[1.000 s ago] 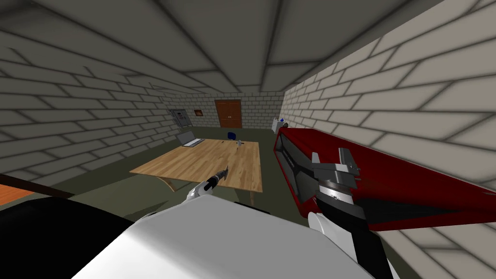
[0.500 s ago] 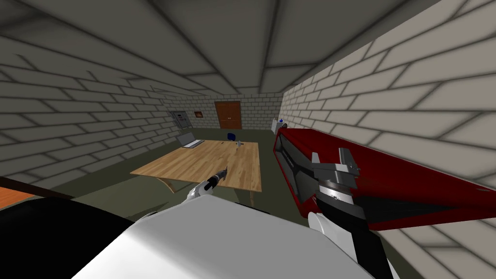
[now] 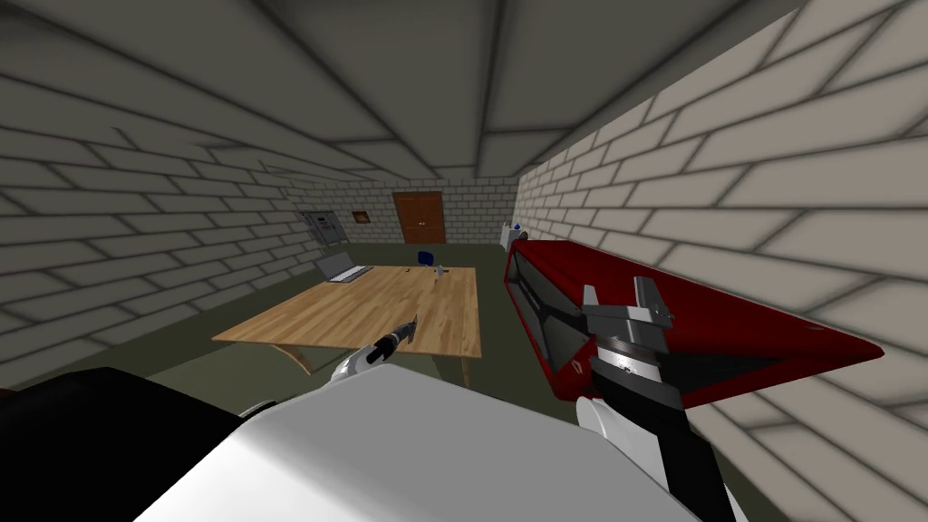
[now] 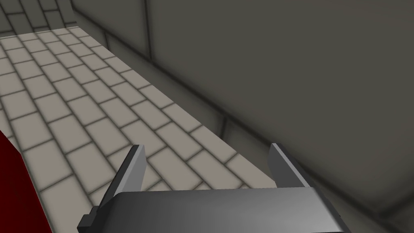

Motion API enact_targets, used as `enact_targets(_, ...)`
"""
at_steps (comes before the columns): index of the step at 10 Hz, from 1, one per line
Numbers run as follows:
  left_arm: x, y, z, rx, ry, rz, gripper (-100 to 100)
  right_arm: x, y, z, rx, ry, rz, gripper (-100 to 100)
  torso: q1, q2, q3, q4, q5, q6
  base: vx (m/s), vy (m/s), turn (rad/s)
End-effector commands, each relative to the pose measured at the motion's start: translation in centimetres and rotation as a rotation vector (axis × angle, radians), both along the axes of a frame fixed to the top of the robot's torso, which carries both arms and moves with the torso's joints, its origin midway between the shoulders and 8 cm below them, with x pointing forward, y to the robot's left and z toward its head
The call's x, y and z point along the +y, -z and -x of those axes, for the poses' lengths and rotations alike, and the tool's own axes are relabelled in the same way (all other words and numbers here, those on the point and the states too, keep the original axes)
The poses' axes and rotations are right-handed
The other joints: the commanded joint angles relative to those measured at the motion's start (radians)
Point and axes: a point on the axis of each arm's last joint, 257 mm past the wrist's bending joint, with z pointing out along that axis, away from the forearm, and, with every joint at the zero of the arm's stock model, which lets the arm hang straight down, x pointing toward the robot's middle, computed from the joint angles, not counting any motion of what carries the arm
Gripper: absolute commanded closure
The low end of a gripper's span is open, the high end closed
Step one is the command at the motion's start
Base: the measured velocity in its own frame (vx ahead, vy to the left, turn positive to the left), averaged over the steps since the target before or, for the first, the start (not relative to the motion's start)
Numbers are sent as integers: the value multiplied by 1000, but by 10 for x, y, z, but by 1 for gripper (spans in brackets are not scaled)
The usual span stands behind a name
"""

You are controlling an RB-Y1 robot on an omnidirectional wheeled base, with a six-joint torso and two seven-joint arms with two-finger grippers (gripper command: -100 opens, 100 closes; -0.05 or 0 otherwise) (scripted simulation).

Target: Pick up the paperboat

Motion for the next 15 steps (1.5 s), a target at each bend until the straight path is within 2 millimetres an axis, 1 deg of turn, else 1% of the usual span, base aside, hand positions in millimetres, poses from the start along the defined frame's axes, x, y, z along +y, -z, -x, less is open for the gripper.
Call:
enact_targets(1, 15, 5, 16, 11, -13, -2, 100, 0, 0, 0, 0, 0, 0, 0, 0, 0, 0, 0, 0, 0, -2, -48, -160)
enact_targets(2, 16, 4, 16, 7, -24, 9, 100, 0, 0, 0, 0, 0, 0, 0, 1, 0, 0, -1, 1, 0, -3, -38, -45)
enact_targets(3, 31, 5, 28, 12, -32, 1, 100, 0, 0, 0, 0, 0, 0, 0, 1, 0, -1, -2, 2, -1, 8, -52, -119)
enact_targets(4, 32, 4, 28, 9, -42, 11, 100, 0, 0, 0, 0, 0, 0, 0, 1, 0, -2, -3, 3, -1, 5, -42, -52)
enact_targets(5, 48, 4, 41, 13, -51, 0, 100, 0, 0, 0, 0, 0, 0, 0, 1, -1, -2, -3, 3, 0, 5, -62, -145)
enact_targets(6, 49, 3, 40, 9, -62, 11, 100, 0, 0, 0, 0, 0, 0, 0, 1, -1, -2, -3, 3, -1, 6, -45, -54)
enact_targets(7, 65, 3, 53, 12, -71, -1, 100, 0, 0, 0, 0, 0, 0, 0, 1, -1, -2, -4, 4, -1, 11, -54, -142)
enact_targets(8, 66, 2, 53, 8, -83, 8, 100, 0, 0, 0, 0, 0, 0, 0, 3, -2, -3, -5, 4, -1, 10, -44, -45)
enact_targets(9, 82, 0, 65, 10, -93, -6, 100, 0, 0, 0, 0, 0, 0, 0, 3, -2, -3, -5, 5, -2, 11, -56, -114)
enact_targets(10, 84, -1, 65, 6, -104, 4, 100, 0, 0, 0, 0, 0, 0, 0, 3, -2, -3, -5, 4, -1, 8, -42, -61)
enact_targets(11, 100, -4, 78, 7, -114, -12, 100, 0, 0, 0, 0, 0, 0, 0, 3, -2, -3, -5, 4, -1, 4, -47, -145)
enact_targets(12, 102, -5, 77, 3, -127, -3, 100, 0, 0, 0, 0, 0, 0, 0, 3, -2, -3, -5, 4, -1, 4, -40, -55)
enact_targets(13, 118, -9, 90, 4, -136, -22, 100, 0, 0, 0, 0, 0, 0, 0, 3, -2, -3, -5, 4, -2, 13, -54, -141)
enact_targets(14, 120, -10, 90, -2, -150, -12, 100, 0, 0, 0, 0, 0, 0, 0, 3, -2, -3, -5, 4, -1, 12, -41, -44)
enact_targets(15, 118, -8, 89, 1, -142, -14, 100, 0, 0, 0, 0, 0, 0, 0, 3, -2, -3, -5, 4, -2, 5, -13, 9)
